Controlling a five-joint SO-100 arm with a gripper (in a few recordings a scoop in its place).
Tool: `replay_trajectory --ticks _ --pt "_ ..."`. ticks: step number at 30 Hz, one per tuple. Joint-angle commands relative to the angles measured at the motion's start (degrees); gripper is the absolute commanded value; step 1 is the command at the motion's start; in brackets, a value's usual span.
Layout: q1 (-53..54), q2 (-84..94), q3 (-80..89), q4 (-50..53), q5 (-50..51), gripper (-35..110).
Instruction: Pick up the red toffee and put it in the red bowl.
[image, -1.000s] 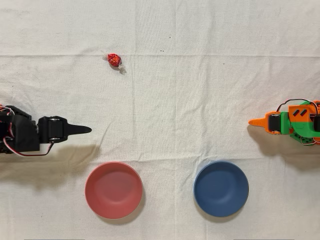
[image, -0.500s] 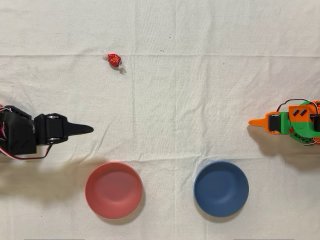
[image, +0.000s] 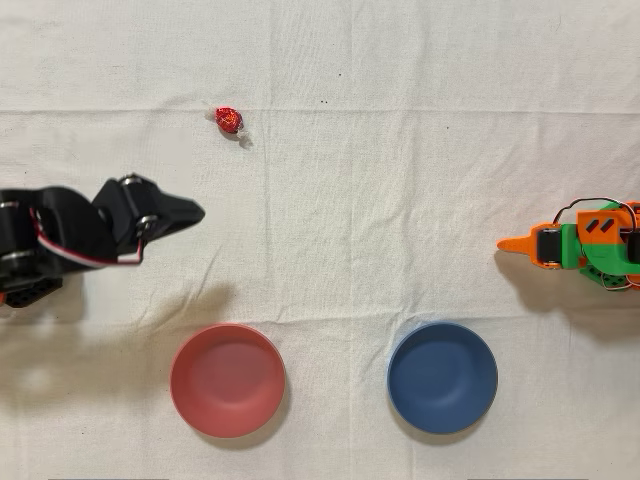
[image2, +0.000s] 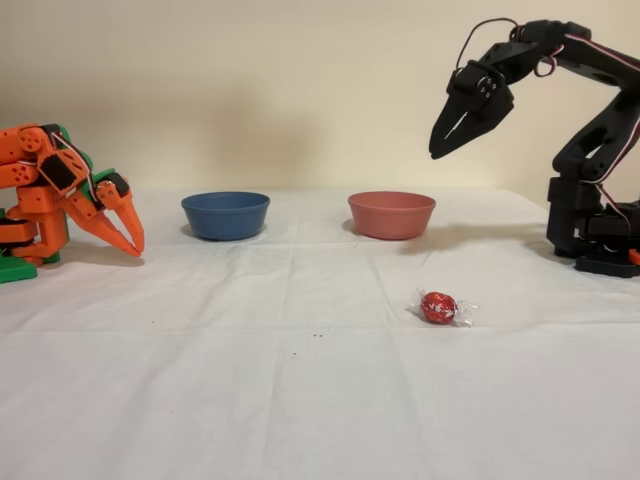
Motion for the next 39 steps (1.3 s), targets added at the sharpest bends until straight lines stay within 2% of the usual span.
replay_trajectory --ticks 1,8,15,26,39 --pt "-7.47 -4.92 -9.76 2.81 -1.05 1" --pt "-17.58 -10.99 -14.15 5.01 -0.44 3" --pt "-23.03 -18.81 -16.17 1.85 2.11 1" --pt "-24.61 -27.33 -15.03 -7.38 0.7 5" --pt "-24.61 -31.46 -11.25 -13.97 1.41 28"
